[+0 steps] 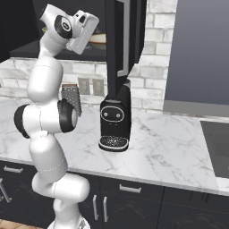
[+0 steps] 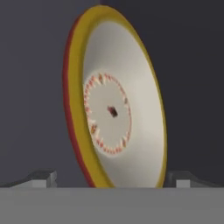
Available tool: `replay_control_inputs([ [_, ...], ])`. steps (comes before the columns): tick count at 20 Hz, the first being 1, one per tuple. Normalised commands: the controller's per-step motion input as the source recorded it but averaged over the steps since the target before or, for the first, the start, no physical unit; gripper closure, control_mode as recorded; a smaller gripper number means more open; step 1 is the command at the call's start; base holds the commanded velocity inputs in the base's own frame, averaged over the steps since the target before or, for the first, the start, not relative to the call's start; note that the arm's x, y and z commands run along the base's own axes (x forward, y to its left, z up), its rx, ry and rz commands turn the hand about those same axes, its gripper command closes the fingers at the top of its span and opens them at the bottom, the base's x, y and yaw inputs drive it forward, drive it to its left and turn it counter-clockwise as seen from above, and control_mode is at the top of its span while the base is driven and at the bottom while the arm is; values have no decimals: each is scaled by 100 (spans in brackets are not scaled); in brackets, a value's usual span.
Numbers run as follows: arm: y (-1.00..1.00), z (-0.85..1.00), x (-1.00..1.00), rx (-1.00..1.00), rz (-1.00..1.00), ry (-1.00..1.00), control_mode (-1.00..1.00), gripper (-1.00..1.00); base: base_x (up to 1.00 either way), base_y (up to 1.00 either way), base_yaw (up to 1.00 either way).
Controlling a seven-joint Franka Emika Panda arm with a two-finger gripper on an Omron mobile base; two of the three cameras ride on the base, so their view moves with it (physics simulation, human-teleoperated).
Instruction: Pick both bowls and place them on the counter. Then place the garlic in one bowl and place the apple in the other bowl.
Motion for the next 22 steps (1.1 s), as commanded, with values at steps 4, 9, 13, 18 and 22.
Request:
replay_control_inputs([
  [4,-25,-38,29,0,0,5,-100,-100,0,0,0],
  [9,-20,-28,23,2,2,4,-100,-100,0,0,0],
  [13,-7,-28,16,1,1,2,-100,100,0,0,0],
  [18,-1,-28,7,0,1,0,-100,100,0,0,0],
  [22,0,-34,0,0,0,0,-100,100,0,0,0],
])
